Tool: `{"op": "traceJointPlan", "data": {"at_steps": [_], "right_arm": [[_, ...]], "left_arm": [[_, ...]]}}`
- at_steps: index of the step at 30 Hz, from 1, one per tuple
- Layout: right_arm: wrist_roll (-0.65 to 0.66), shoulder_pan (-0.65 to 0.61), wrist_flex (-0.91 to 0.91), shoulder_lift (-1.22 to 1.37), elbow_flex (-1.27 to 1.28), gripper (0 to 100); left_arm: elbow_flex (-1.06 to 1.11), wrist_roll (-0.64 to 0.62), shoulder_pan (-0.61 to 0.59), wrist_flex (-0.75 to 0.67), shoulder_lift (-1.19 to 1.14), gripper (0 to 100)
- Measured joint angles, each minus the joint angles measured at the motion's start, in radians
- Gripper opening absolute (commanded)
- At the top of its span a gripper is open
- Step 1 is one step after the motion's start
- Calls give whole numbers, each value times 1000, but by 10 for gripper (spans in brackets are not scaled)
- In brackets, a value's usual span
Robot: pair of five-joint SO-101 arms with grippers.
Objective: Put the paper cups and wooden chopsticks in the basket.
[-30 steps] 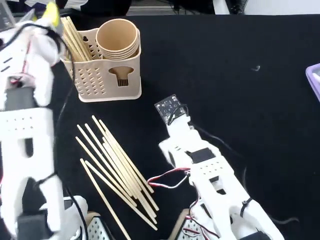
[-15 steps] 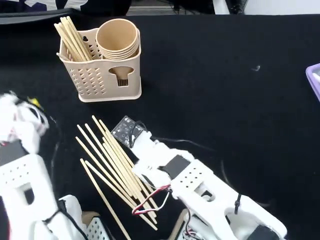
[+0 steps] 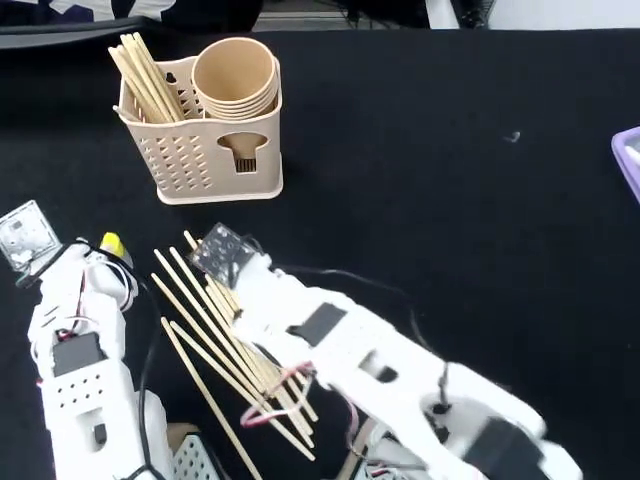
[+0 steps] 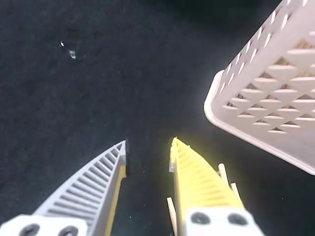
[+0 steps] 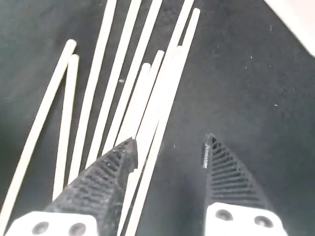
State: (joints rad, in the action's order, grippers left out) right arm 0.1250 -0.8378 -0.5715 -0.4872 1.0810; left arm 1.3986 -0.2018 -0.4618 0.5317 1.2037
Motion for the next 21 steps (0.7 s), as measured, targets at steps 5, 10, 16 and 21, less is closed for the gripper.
{"op": "traceJointPlan", "data": {"at_steps": [5, 10, 16, 21], "right_arm": [[-12, 0, 12, 267, -146, 222], [-15, -3, 9, 417, -230, 222], [-15, 58, -95, 423, -292, 222], [-3, 112, -126, 423, -296, 222]], "left_arm": [[44, -5, 0, 0, 18, 152], [61, -68, 51, 0, 20, 152], [86, -74, 97, -5, 20, 152], [86, -74, 103, -6, 20, 152]]}}
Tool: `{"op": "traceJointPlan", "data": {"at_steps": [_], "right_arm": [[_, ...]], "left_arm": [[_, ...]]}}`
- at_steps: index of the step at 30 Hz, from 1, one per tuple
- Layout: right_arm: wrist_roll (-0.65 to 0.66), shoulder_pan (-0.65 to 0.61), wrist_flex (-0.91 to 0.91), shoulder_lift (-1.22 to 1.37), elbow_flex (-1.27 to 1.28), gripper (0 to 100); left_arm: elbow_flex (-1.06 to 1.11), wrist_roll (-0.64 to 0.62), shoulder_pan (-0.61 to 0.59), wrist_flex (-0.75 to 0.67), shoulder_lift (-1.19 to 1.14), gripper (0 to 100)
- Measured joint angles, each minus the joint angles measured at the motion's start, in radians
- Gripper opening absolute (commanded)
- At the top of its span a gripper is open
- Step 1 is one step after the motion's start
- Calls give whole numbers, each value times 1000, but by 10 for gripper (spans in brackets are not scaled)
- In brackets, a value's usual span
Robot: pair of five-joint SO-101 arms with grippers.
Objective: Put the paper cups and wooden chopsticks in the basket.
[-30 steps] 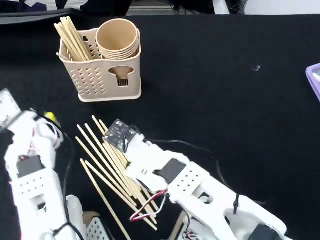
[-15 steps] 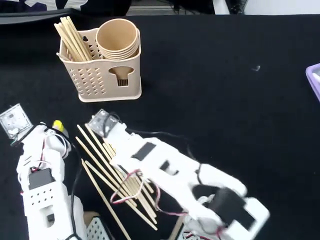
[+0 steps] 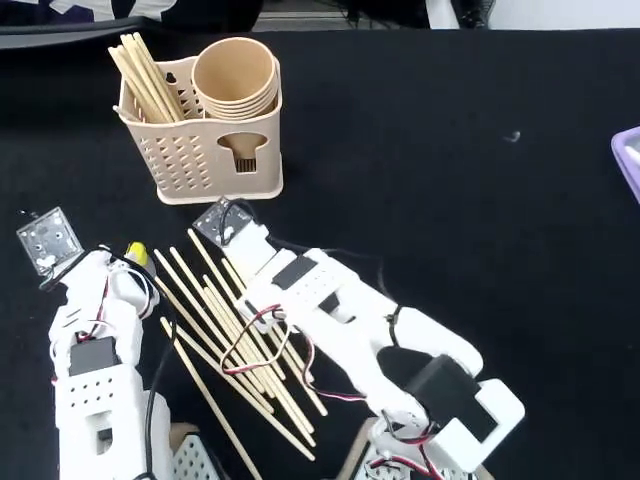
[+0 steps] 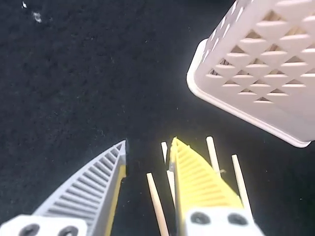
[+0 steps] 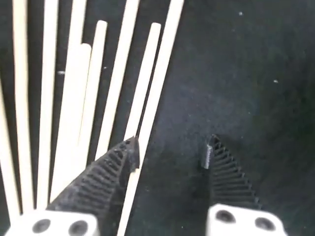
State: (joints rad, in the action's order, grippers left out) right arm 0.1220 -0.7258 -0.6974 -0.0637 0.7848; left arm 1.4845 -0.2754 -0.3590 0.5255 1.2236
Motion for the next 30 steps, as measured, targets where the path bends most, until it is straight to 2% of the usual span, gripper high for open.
{"op": "traceJointPlan", "data": {"at_steps": [17, 22, 30], "right_arm": [[20, -28, -54, 3, 0, 222], [20, -52, -74, -72, 0, 222], [18, -78, 37, -6, 18, 222]], "left_arm": [[0, -2, 0, -35, 0, 152], [0, -2, 0, -35, 0, 152], [0, -2, 0, -35, 0, 152]]}}
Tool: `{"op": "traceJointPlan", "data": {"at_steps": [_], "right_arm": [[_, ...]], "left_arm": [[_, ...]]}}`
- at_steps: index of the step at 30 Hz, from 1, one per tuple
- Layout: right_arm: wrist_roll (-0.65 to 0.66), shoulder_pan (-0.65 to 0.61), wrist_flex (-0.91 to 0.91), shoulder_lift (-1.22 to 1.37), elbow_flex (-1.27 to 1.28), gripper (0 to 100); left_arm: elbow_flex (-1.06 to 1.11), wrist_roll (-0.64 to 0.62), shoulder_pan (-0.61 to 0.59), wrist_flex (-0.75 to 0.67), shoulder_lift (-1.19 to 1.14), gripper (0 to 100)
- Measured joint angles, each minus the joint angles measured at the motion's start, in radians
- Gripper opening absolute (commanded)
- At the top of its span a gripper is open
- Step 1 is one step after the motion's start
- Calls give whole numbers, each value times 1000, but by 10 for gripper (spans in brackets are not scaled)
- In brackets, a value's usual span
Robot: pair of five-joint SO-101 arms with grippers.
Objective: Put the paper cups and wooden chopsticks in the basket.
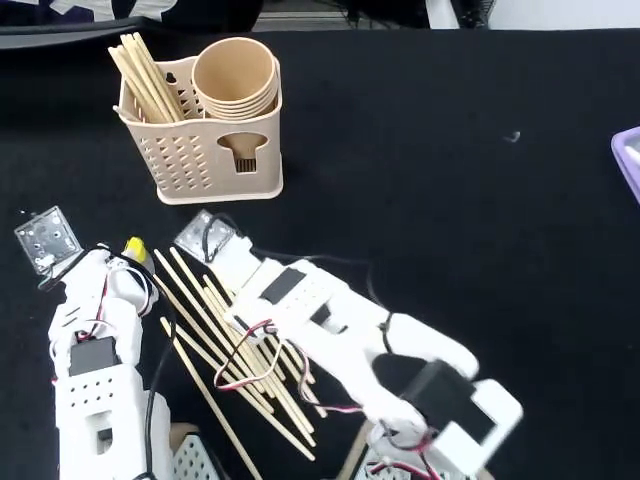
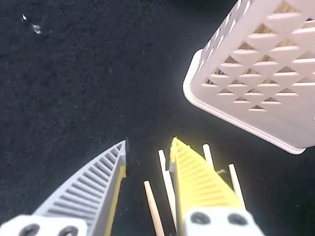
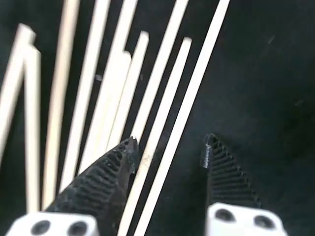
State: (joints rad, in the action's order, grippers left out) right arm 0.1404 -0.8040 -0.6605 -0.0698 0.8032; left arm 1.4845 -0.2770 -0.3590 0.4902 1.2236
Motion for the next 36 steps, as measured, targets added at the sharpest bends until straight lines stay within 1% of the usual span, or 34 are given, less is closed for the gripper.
{"op": "traceJointPlan", "data": {"at_steps": [5, 7, 9, 11, 12, 14, 15, 20, 23, 25, 29, 36], "right_arm": [[0, 40, -23, 104, -81, 222], [0, 40, -51, 127, -114, 206], [0, 40, -64, 140, -129, 136], [0, 41, -68, 140, -133, 31], [0, 44, -68, 140, -133, 5], [0, 57, -68, 140, -140, 25], [0, 64, -68, 141, -143, 11], [2, 71, -68, 141, -144, 10], [35, 71, -110, 132, -146, 10], [49, 71, -161, 86, -144, 10], [60, 71, -239, -94, -133, 10], [92, 71, -232, -322, -8, 10]], "left_arm": [[0, 0, 0, 0, 0, 152], [0, 0, 0, 0, 0, 152], [0, 0, 0, -2, 0, 152], [0, 0, 0, -2, 0, 152], [0, 0, 0, -2, 0, 152], [0, 0, 0, -2, 0, 152], [0, 0, 0, -2, 0, 152], [0, 0, 0, -2, 0, 152], [0, 0, 0, -2, 0, 152], [0, 0, 0, -2, 0, 152], [0, 0, 0, -2, 0, 152], [0, 0, 0, -2, 0, 152]]}}
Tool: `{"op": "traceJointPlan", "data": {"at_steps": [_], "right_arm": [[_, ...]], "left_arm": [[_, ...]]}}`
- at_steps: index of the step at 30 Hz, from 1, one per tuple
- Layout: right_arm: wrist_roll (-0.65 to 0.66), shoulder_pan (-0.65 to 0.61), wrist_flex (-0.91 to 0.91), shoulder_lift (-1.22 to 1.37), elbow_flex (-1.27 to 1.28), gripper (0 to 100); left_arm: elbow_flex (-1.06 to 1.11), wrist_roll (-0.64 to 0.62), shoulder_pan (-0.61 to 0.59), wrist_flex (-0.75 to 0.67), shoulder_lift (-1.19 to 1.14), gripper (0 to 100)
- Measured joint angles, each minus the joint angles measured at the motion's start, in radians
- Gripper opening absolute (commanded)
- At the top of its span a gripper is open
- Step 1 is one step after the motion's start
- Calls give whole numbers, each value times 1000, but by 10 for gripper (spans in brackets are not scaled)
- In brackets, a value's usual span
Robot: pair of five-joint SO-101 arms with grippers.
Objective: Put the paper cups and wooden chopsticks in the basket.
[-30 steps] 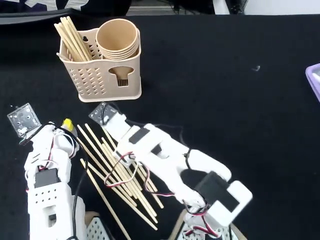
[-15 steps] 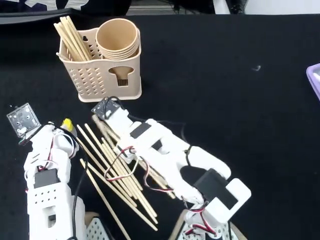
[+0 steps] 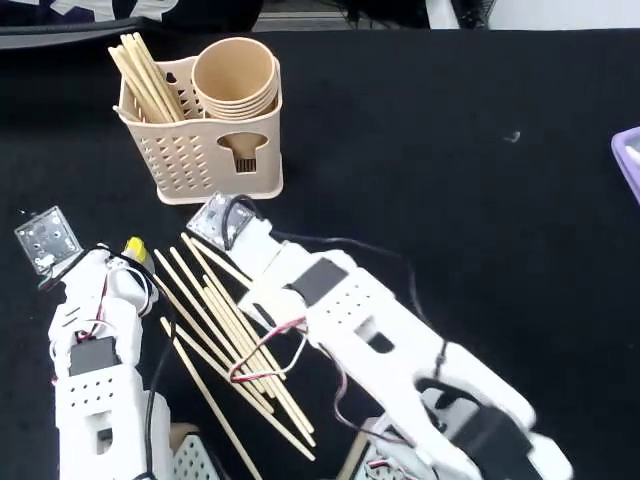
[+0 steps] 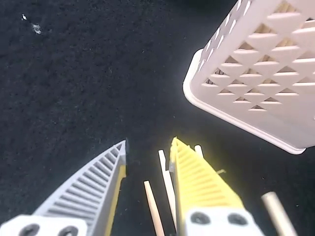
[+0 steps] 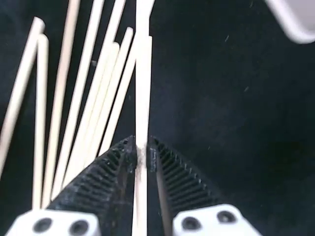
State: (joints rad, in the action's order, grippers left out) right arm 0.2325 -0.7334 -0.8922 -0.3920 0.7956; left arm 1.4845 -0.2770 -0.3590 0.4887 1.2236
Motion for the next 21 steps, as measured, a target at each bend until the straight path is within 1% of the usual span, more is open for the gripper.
{"op": "traceJointPlan", "data": {"at_steps": [5, 10, 14, 17, 21], "right_arm": [[3, 89, -35, -176, -46, 11], [3, 103, -15, -319, -227, 11], [-14, 103, 140, -331, -362, 11], [-92, 106, 310, -281, -450, 11], [-173, 106, 551, -133, -559, 11]], "left_arm": [[12, 0, 0, 0, 0, 152], [20, 0, 0, -6, 0, 152], [20, 0, -2, -6, 0, 152], [20, 0, -2, -6, 0, 152], [20, 0, -2, -6, 0, 152]]}}
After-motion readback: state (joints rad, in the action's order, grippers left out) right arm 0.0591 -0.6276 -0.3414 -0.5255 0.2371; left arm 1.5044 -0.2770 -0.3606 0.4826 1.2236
